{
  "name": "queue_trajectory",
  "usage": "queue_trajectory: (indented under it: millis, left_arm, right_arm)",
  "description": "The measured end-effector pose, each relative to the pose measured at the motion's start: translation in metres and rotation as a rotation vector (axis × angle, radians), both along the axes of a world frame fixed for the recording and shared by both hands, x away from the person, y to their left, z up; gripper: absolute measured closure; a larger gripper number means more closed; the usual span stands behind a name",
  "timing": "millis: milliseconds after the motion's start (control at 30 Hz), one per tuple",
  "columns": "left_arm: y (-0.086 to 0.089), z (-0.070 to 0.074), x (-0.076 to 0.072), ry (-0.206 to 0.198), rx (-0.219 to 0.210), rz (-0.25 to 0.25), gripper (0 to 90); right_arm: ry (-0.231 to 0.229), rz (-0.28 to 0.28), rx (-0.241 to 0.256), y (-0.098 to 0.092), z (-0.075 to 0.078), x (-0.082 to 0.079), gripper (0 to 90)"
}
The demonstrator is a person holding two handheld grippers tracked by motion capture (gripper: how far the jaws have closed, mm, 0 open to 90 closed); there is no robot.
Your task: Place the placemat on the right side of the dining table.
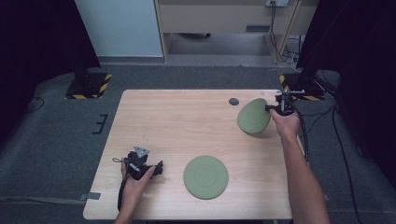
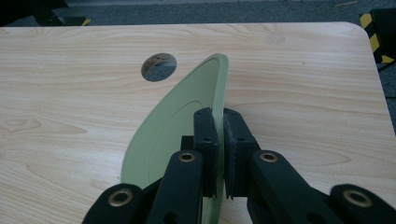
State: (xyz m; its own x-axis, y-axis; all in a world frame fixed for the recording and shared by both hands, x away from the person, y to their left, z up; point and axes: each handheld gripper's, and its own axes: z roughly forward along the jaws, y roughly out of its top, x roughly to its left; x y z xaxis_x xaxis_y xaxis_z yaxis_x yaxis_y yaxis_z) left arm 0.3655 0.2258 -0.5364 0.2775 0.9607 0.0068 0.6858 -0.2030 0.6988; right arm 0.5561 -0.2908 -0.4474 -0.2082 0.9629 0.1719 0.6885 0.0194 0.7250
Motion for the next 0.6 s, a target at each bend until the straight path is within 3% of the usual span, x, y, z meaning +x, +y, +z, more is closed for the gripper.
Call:
queue_trajectory:
  millis: [600]
  left_arm:
    - [-0.003, 0.0, 0.001, 0.002, 0.003, 0.0, 1.0]
  right_arm:
    - [0.037, -0.026, 0.035, -0.027, -0.029, -0.001, 85.8]
